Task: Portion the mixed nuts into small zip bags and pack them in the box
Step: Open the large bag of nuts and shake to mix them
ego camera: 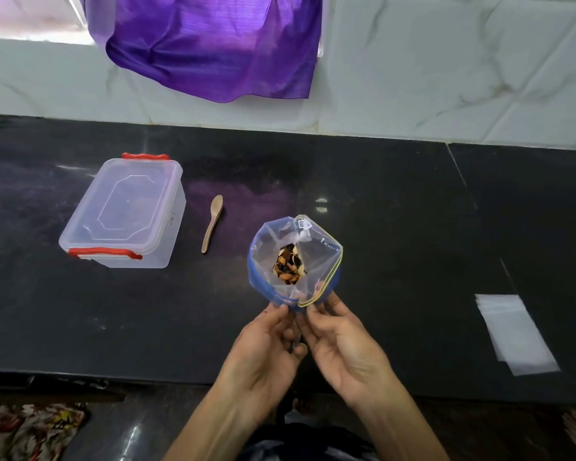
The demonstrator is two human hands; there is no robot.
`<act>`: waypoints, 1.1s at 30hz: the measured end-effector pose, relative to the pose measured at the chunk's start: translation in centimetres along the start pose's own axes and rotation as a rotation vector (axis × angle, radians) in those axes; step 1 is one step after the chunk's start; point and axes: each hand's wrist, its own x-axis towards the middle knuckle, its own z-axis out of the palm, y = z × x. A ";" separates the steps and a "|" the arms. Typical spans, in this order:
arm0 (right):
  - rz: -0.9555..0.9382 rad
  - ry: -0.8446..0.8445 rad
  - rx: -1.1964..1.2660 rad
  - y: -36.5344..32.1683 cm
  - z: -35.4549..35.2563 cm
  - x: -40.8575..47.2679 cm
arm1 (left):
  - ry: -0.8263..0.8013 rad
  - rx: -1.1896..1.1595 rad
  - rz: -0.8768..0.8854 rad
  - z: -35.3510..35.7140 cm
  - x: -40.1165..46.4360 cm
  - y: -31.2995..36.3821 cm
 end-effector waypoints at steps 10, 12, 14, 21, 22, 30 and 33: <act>-0.183 0.002 -0.441 0.0 -1.2 -0.6 | 0.004 0.292 0.268 -1.3 0.2 -1.2; -0.138 -0.042 -0.334 0.0 -1.5 -0.1 | -0.073 0.154 0.162 -0.9 0.5 -1.3; -0.058 -0.081 -0.262 0.0 -1.7 0.3 | -0.122 0.067 0.060 -0.2 0.4 -1.2; 0.066 -0.121 -0.514 -2.4 -3.0 0.2 | 0.039 0.319 0.006 -0.7 0.4 1.2; 0.083 -0.049 -0.617 -3.2 -3.3 0.2 | 0.115 0.417 0.063 -0.8 0.3 1.6; -0.361 0.280 -1.158 -9.8 -1.6 4.0 | 0.278 1.138 0.492 1.2 2.8 8.4; -0.352 0.144 -1.546 -9.4 1.5 5.5 | 0.180 1.527 0.331 2.8 6.1 10.0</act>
